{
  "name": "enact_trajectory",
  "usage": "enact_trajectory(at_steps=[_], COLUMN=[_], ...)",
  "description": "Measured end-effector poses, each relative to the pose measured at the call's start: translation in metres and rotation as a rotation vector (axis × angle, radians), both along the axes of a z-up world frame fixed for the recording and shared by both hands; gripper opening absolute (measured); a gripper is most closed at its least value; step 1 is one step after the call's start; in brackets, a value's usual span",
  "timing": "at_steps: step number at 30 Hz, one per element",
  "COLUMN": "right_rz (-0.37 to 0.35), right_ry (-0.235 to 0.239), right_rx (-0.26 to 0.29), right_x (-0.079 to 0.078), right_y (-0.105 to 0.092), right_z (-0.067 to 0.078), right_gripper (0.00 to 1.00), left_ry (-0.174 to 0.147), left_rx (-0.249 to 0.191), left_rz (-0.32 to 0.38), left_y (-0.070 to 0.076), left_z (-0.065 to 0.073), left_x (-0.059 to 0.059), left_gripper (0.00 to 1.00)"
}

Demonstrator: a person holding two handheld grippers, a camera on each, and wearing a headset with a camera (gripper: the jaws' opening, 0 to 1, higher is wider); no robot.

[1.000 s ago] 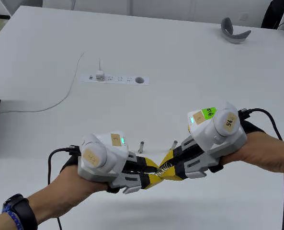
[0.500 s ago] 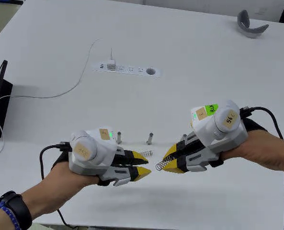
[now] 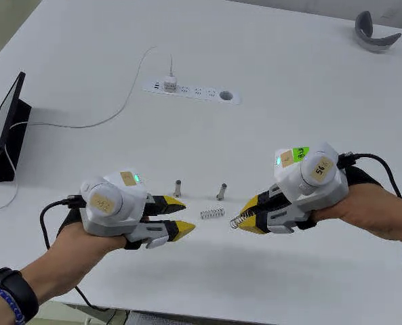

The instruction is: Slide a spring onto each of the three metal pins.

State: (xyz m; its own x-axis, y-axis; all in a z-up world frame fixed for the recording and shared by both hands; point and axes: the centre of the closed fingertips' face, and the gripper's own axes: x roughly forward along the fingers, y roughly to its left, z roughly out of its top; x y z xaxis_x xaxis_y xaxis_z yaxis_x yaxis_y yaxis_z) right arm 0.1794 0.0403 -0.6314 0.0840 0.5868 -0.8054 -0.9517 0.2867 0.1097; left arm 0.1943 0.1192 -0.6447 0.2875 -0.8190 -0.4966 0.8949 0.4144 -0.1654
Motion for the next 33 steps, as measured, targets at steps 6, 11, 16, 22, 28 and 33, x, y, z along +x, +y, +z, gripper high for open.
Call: enact_trajectory(at_steps=[6,11,16,22,28,33], right_rz=[-0.051,-0.058,-0.053,-0.054,-0.042,-0.032], right_ry=[0.004,-0.001,-0.003,0.006,0.001,-0.005], right_rx=[0.006,-0.001,-0.013,-0.02,-0.039,-0.062], right_x=[0.015,0.022,0.029,0.039,0.053,0.065], right_y=[0.002,0.005,0.009,0.017,0.025,0.032], right_z=[-0.009,-0.015,-0.022,-0.027,-0.031,-0.034], right_gripper=[0.12,0.12,0.12,0.12,0.12,0.12], left_ry=[0.018,0.023,0.03,0.04,0.042,0.045], left_rx=[0.009,0.021,0.03,0.036,0.039,0.041], left_rz=[0.079,0.113,0.166,0.205,0.241,0.266], left_y=[0.017,0.028,0.042,0.055,0.065,0.073], left_z=[-0.012,-0.018,-0.022,-0.027,-0.029,-0.03], left_x=[0.011,0.014,0.019,0.022,0.024,0.025], left_gripper=[0.32,0.35,0.39,0.42,0.47,0.5])
